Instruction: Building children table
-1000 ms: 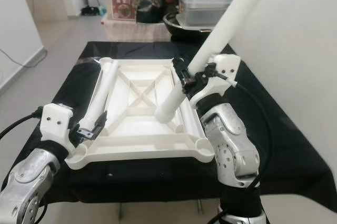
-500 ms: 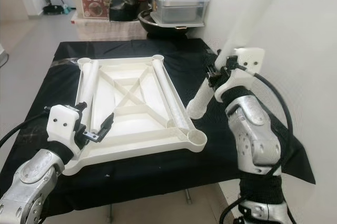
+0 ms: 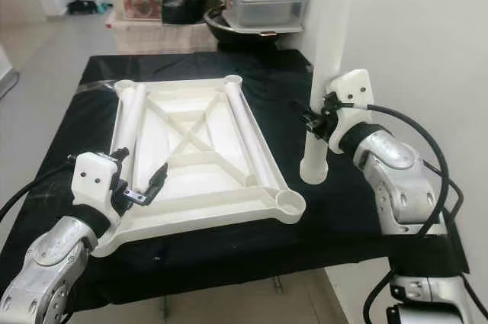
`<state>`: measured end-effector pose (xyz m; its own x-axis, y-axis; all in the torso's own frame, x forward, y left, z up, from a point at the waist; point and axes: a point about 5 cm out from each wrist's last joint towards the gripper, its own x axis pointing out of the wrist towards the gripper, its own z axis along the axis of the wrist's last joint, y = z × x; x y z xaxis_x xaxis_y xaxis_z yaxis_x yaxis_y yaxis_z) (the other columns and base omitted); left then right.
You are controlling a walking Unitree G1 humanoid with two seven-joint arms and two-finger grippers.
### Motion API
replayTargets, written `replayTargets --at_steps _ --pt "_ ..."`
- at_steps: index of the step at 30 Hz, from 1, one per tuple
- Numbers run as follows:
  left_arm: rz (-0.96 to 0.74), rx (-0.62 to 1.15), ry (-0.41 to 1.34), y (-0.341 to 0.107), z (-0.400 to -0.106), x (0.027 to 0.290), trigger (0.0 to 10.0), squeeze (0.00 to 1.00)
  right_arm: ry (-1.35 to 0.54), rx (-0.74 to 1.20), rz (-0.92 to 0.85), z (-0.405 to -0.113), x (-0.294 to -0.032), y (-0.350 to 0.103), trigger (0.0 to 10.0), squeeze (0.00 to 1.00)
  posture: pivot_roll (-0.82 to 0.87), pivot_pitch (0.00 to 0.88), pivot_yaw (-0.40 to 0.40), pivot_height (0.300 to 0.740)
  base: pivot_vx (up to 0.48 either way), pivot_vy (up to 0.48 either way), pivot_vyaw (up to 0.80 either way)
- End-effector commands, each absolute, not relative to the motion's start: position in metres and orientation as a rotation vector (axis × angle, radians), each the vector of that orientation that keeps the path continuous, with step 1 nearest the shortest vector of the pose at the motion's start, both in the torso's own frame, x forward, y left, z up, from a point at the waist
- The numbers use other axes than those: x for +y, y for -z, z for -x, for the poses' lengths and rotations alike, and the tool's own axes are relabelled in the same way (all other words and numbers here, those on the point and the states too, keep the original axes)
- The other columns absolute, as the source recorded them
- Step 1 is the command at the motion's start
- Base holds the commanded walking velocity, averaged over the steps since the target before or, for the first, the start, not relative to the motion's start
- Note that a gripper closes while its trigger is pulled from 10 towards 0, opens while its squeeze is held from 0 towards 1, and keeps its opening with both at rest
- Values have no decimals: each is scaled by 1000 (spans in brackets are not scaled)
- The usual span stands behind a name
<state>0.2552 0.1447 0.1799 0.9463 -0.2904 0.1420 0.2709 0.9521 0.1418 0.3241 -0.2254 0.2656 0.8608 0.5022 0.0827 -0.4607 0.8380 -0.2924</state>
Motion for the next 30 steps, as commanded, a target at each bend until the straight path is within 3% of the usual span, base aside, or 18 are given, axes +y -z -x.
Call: replayTargets --at_steps 1,4,14,25,30 --pt "-131 -146 286 -175 -256 146 10000 0 -600 -170 280 -321 -217 -273 10000 0 21 0 -64 740 0 0 0" --pt "-125 -147 288 -175 -256 145 10000 0 -728 -158 324 -316 -207 -274 10000 0 23 0 -66 740 0 0 0" --pt "-122 -140 288 -173 -255 146 10000 0 -884 -100 396 -304 -201 -268 10000 0 16 0 -66 740 0 0 0" --pt "-118 -135 288 -171 -257 145 10000 0 -849 -62 307 -300 -200 -248 10000 0 12 0 -66 740 0 0 0" --pt "-122 -138 291 -171 -261 146 10000 0 -681 -100 216 -310 -205 -237 10000 0 9 0 -54 740 0 0 0"
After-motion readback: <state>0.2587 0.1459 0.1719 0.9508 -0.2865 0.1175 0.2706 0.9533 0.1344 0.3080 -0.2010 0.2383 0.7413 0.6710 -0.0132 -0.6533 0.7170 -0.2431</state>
